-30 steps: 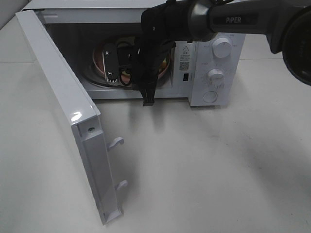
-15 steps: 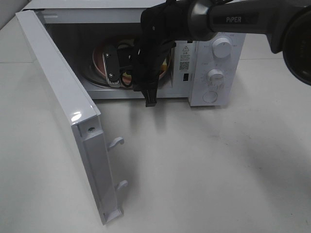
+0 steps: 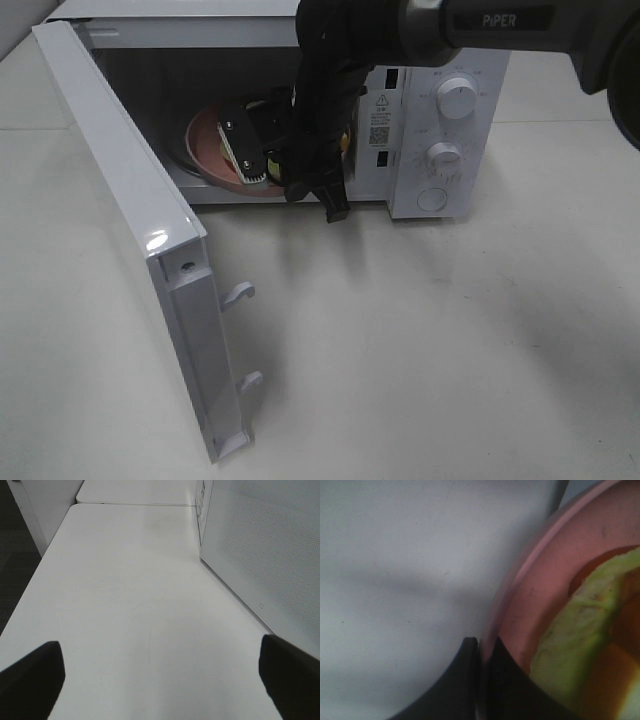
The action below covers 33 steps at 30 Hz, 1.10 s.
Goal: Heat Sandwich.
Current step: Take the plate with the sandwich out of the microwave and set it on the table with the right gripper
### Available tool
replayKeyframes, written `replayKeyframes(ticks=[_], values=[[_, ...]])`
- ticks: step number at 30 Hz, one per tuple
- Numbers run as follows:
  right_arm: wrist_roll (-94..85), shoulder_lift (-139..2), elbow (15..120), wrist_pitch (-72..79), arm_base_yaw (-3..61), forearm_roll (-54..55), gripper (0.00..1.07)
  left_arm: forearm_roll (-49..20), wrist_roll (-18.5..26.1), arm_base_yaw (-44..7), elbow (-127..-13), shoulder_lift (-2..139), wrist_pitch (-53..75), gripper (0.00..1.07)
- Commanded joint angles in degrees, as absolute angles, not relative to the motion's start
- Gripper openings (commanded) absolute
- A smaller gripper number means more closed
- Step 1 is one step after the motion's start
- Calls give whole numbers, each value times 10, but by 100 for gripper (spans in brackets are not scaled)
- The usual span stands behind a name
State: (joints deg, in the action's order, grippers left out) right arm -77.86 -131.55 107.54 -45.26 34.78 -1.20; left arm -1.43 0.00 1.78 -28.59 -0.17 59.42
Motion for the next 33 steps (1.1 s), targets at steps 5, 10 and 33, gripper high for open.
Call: replayKeyframes(ticks=[5,10,33], values=[[-838,-1282,1074,-478,347,33,0,-15,0,20,-283,-15,588,101],[-873,-1245,1035,-481,347,48,0,-15,0,20,-283,-15,588,101],[-926,-1080,804,-434,349,65,0,-15,0,20,-283,-15,588,101]])
